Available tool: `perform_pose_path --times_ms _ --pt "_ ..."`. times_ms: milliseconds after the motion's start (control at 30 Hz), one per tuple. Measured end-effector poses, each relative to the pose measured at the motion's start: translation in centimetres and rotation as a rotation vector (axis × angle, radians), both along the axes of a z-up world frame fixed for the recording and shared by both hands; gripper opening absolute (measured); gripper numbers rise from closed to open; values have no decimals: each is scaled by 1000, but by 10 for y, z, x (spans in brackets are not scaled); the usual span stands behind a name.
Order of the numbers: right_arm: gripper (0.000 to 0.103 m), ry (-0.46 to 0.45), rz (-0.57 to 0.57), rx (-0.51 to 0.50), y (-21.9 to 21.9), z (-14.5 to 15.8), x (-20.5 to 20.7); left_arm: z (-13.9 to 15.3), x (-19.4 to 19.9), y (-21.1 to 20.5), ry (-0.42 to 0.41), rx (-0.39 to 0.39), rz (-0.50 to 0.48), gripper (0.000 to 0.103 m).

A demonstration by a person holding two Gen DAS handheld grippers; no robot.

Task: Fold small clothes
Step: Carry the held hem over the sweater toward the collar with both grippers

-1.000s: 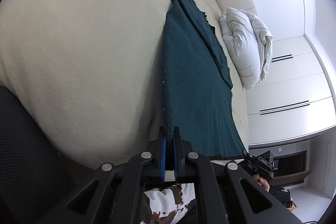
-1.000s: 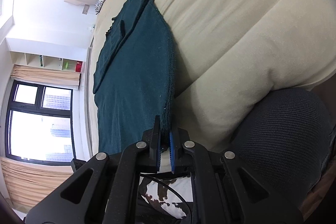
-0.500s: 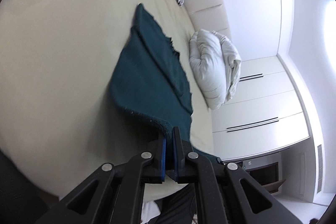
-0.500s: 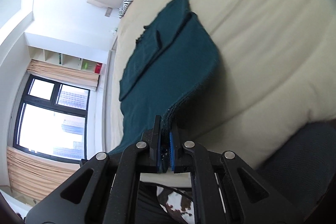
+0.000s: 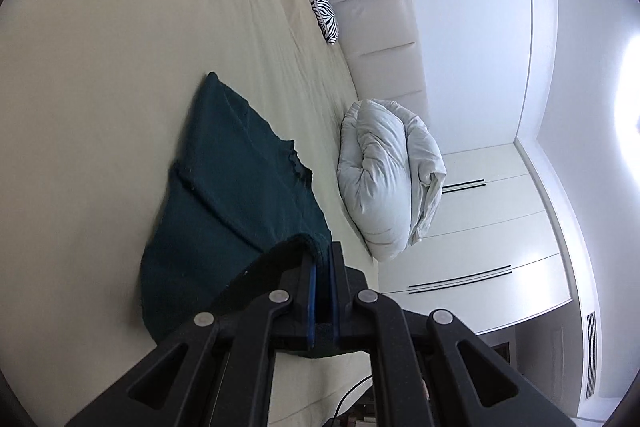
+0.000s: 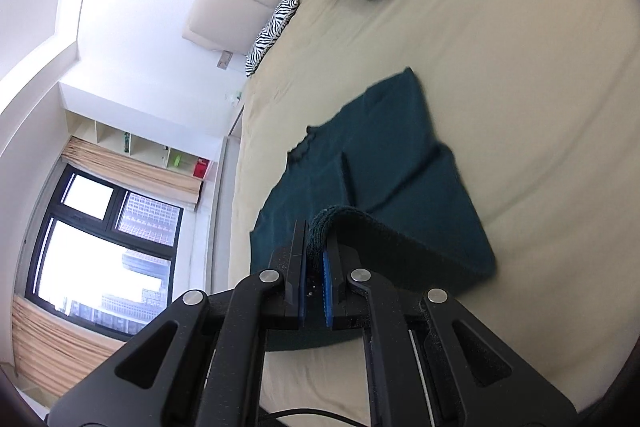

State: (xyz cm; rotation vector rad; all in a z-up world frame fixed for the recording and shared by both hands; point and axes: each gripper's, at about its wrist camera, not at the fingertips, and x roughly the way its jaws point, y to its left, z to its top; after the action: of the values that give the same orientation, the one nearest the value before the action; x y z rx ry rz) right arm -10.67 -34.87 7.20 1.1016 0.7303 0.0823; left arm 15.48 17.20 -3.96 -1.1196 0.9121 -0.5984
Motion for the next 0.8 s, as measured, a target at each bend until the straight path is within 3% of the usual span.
perform_pose_path --times_ms 467,800 --pt "5 60 -46 -88 -27 -43 152 -26 126 -21 39 51 43 6" --pt "5 127 -95 -103 -48 -91 227 -57 189 -30 78 124 60 6"
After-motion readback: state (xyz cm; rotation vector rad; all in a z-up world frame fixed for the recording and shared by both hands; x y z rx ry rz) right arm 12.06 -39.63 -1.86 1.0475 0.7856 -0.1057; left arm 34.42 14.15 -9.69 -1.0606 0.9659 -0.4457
